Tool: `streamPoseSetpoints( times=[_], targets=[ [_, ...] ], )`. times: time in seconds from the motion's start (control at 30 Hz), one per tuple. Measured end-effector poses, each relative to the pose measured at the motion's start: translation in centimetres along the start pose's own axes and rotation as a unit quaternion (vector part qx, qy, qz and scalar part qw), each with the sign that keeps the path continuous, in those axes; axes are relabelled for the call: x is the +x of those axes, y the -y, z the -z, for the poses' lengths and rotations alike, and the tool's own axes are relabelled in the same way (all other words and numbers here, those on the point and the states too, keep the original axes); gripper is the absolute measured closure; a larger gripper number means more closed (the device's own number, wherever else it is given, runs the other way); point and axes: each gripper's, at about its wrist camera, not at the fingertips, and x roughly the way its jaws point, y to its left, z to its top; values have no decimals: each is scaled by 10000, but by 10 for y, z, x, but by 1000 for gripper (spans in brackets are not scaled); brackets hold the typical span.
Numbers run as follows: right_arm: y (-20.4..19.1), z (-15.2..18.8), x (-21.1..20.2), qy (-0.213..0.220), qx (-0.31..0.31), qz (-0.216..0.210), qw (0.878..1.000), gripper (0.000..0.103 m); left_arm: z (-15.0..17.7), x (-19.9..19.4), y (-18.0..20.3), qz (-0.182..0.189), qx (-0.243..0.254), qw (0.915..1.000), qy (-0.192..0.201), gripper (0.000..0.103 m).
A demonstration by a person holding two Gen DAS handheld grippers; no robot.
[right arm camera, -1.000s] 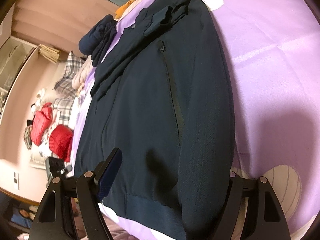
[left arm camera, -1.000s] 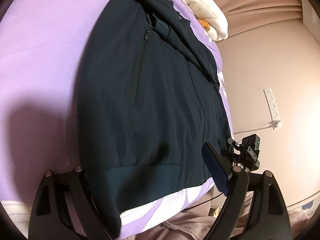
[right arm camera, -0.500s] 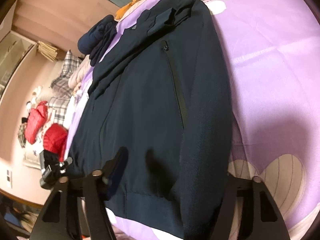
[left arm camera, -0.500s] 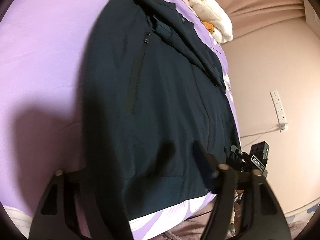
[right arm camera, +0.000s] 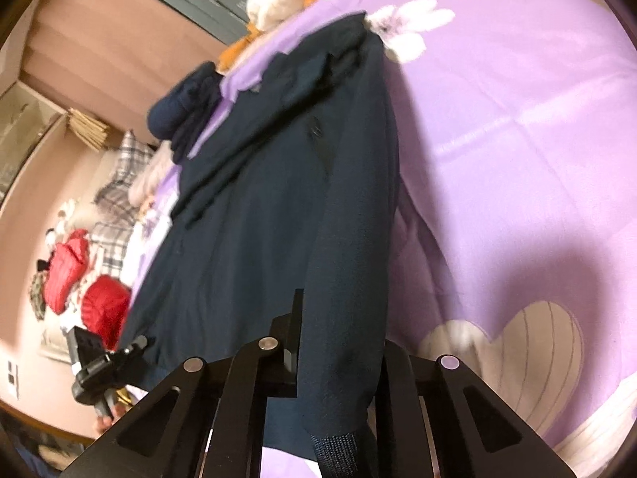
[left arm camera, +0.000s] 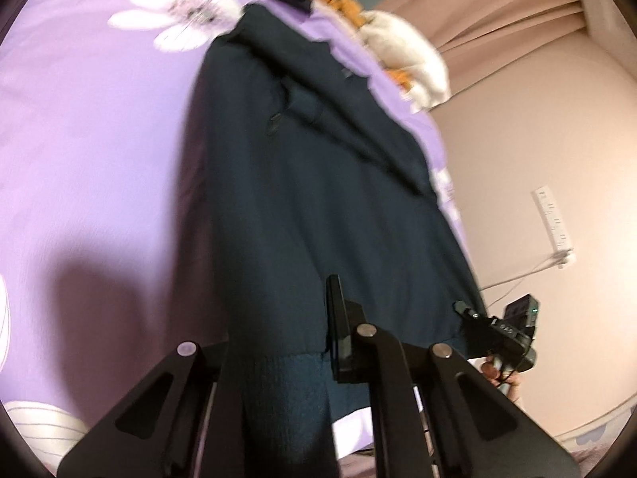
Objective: Fold large clothes
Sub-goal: 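Lift the gripped hem with both tools and fold it toward the collar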
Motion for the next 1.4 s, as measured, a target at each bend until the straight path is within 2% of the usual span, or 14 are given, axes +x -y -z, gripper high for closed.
streamPoseSetpoints(
  times=[0.27,0.4,0.53,0.7,0.87,1.4],
  targets=[
    [-23,-11,-13,305,-118,-623,9975,90,-7,-10,28,504,348,9978,268,93],
    [-28,-10,-21,425,-151,-836,9955,90,-11,-15,31,677,336,9965,346,93],
    [-33,-9,-24,490,-193,-965,9939,90,-12,-21,31,813,337,9954,377,93],
    [-41,-10,-24,534,-269,-1031,9929,90,-11,-35,41,1012,596,9917,517,93],
    [-55,-13,-35,641,-447,-1194,9898,90,-14,-45,52,1062,794,9895,582,93],
    [-75,-13,-77,881,-833,-1613,9794,90,7,-90,80,1336,1163,9810,790,93]
  ],
)
